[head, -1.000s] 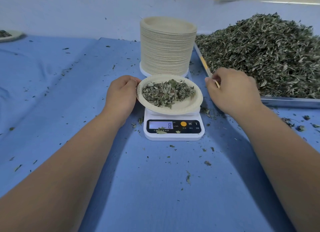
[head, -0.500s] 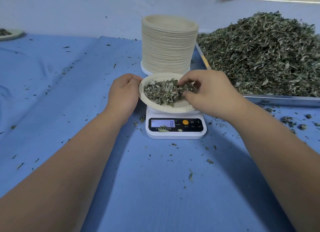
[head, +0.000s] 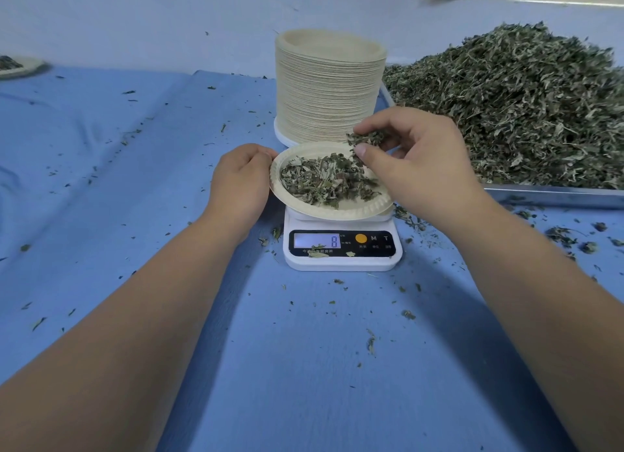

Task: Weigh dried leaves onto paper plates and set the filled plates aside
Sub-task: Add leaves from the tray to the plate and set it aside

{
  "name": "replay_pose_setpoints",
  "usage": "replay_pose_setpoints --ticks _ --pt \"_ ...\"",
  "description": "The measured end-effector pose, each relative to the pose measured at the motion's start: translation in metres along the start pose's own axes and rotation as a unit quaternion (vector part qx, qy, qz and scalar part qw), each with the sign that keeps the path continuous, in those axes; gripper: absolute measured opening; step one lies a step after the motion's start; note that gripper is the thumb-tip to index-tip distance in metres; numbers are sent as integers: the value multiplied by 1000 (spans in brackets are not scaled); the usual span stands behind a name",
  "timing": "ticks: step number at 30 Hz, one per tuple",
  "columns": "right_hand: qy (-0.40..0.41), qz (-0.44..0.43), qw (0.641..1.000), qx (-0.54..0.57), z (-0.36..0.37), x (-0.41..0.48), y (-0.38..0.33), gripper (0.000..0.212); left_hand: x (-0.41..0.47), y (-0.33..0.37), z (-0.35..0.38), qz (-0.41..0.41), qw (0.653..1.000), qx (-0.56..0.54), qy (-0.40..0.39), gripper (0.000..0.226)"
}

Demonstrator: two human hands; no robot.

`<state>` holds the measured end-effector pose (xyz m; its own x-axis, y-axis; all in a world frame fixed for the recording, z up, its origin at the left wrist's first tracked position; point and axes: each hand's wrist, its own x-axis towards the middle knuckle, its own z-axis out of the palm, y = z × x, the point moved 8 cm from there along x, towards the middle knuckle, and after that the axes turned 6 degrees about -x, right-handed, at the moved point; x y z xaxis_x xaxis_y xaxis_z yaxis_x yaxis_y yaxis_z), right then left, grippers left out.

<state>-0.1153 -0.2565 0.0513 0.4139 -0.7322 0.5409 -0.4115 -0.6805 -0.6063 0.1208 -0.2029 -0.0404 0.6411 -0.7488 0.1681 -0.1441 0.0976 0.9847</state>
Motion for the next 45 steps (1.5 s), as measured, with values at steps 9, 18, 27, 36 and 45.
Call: replay_pose_setpoints --ticks 9,18,27,36,45 --pt "87 19 988 -128 -31 8 36 20 1 -1 -2 -5 1000 -6 13 28" --pt "8 151 920 -362 -39 4 90 34 -1 1 0 -6 1000 -1 8 28" --pt "-114 3 975 -188 21 -6 2 45 1 0 -1 -3 1000 4 5 30" --pt "-86 -20 986 -141 34 -13 -12 22 1 0 0 -3 1000 8 5 32" --pt "-9 -21 996 -81 18 -10 -13 15 1 -2 -1 -10 1000 -2 13 27"
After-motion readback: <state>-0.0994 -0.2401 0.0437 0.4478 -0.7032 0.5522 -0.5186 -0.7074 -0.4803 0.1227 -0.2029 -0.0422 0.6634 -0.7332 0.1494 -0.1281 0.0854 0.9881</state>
